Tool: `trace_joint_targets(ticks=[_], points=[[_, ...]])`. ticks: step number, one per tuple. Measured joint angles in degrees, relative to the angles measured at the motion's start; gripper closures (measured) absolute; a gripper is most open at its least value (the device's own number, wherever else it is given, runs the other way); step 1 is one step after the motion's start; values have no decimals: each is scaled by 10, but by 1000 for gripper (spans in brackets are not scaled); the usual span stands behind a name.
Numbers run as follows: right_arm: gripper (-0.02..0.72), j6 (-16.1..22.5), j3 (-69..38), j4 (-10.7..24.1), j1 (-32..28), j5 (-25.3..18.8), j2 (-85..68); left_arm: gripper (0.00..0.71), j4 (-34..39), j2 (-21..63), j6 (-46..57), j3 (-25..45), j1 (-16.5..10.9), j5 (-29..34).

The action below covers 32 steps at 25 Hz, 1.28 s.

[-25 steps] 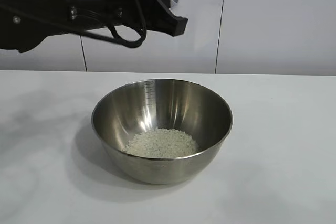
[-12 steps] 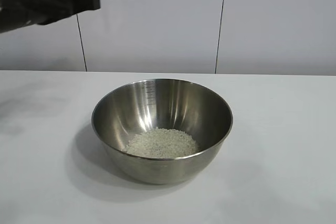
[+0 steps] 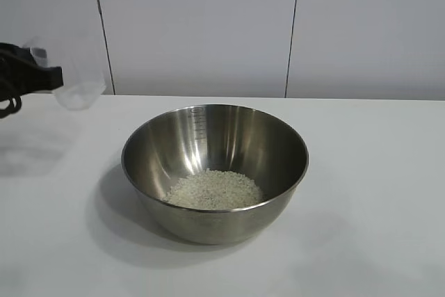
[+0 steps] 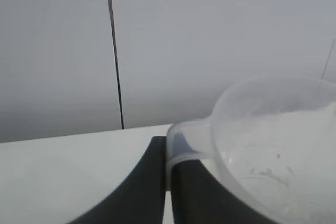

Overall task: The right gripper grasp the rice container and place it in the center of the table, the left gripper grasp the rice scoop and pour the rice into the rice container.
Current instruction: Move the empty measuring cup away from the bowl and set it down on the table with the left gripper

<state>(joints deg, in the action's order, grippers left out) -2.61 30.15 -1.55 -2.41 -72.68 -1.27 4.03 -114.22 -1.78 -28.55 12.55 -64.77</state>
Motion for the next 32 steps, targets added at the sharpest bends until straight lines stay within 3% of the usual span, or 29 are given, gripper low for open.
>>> trace_joint_targets(ticks=[18,21,29,32], points=[[83,0,0,0,0,0,0,690,-4,-39,-14,2,0,-4],[83,0,0,0,0,0,0,633,-4,-39,-14,11,0,-4],[83,0,0,0,0,0,0,348,-4,-39,-15,14,0,-6],[83,0,0,0,0,0,0,304,-4,-39,-15,14,0,-8]])
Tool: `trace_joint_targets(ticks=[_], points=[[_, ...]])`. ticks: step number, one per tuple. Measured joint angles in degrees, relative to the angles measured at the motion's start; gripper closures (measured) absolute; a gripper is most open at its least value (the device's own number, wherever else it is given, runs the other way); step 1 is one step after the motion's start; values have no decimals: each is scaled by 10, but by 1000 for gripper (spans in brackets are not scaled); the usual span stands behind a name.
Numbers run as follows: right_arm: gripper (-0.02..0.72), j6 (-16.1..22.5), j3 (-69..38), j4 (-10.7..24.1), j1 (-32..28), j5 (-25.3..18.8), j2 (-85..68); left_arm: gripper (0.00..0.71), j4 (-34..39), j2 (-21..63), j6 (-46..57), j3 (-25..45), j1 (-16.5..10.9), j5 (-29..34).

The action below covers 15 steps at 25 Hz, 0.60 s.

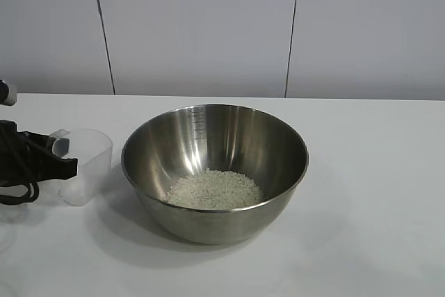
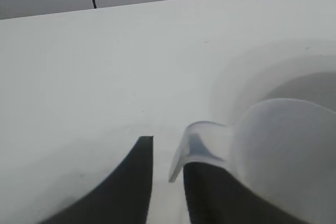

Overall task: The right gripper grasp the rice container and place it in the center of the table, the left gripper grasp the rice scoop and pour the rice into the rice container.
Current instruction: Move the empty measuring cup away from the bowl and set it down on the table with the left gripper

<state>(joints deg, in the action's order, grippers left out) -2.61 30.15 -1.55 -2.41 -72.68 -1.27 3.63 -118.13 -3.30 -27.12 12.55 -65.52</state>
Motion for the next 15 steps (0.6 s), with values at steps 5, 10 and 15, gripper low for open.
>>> trace_joint_targets(ticks=[5,10,15], points=[[83,0,0,0,0,0,0,291,0,0,-1,6,0,-2],[83,0,0,0,0,0,0,287,0,0,-32,35,0,-4],[83,0,0,0,0,0,0,287,-4,0,-59,69,0,-4]])
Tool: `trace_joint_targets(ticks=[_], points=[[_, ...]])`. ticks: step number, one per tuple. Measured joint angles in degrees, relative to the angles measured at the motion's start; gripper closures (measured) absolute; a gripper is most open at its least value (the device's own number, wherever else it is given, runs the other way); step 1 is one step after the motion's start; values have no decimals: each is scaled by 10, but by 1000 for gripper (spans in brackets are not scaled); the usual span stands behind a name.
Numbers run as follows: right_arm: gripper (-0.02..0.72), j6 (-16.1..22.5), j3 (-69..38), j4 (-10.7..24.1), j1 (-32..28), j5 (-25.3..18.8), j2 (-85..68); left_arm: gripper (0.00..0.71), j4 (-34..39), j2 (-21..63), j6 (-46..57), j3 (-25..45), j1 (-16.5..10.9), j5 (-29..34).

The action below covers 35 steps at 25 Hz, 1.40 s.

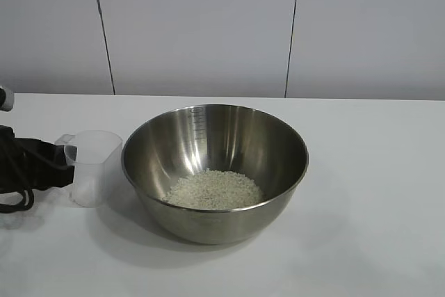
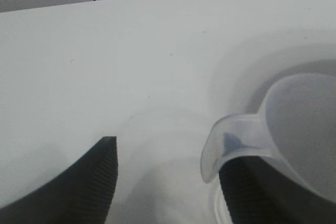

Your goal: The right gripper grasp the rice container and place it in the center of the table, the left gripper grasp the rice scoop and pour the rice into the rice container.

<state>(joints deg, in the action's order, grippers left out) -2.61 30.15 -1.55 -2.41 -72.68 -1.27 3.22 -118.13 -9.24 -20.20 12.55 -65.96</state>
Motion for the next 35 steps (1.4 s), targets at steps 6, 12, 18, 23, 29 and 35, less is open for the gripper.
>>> trace_joint_targets(ticks=[6,12,18,23,29,35], points=[[83,0,0,0,0,0,0,250,-40,3,7,38,0,0],[83,0,0,0,0,0,0,40,-65,63,35,91,0,0],[83,0,0,0,0,0,0,24,-90,187,-8,74,0,96],[83,0,0,0,0,0,0,24,-109,308,-72,-52,-2,431],[83,0,0,0,0,0,0,24,-130,331,-97,-343,-98,927],[83,0,0,0,0,0,0,24,-128,329,-91,-528,-258,1110]])
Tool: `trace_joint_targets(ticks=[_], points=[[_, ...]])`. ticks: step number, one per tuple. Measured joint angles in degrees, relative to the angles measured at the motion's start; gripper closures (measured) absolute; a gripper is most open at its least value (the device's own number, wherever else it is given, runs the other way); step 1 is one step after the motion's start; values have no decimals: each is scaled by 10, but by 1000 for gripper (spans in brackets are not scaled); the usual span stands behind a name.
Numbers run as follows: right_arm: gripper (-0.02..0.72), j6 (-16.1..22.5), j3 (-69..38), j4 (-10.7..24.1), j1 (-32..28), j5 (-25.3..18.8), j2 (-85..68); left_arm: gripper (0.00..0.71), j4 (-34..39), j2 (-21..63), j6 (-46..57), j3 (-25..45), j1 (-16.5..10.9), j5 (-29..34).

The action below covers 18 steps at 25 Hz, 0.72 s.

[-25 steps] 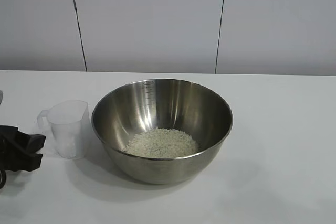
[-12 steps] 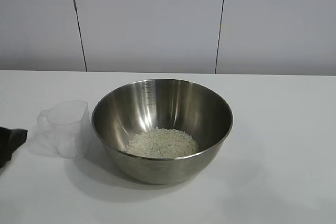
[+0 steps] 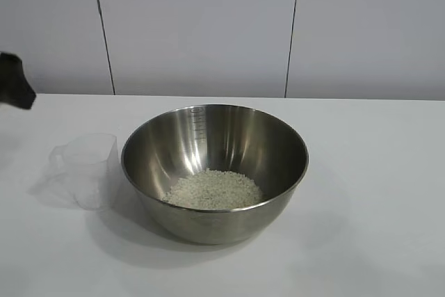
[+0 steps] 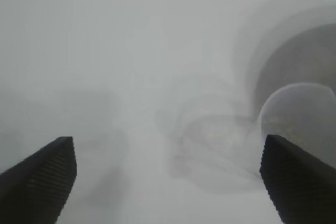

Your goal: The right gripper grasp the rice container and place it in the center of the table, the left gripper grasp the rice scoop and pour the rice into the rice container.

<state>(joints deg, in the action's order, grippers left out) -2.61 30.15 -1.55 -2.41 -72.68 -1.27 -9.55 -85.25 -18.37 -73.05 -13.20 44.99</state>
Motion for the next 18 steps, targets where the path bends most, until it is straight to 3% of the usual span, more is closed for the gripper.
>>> trace_joint_targets(ticks=[4,7,12,18], points=[[83,0,0,0,0,0,0,24,5,1,9,-31,-109,44],[83,0,0,0,0,0,0,39,11,20,0,-32,-147,58],[83,0,0,0,0,0,0,51,-25,111,-27,-32,-138,59],[83,0,0,0,0,0,0,53,-82,272,-82,41,-81,1]])
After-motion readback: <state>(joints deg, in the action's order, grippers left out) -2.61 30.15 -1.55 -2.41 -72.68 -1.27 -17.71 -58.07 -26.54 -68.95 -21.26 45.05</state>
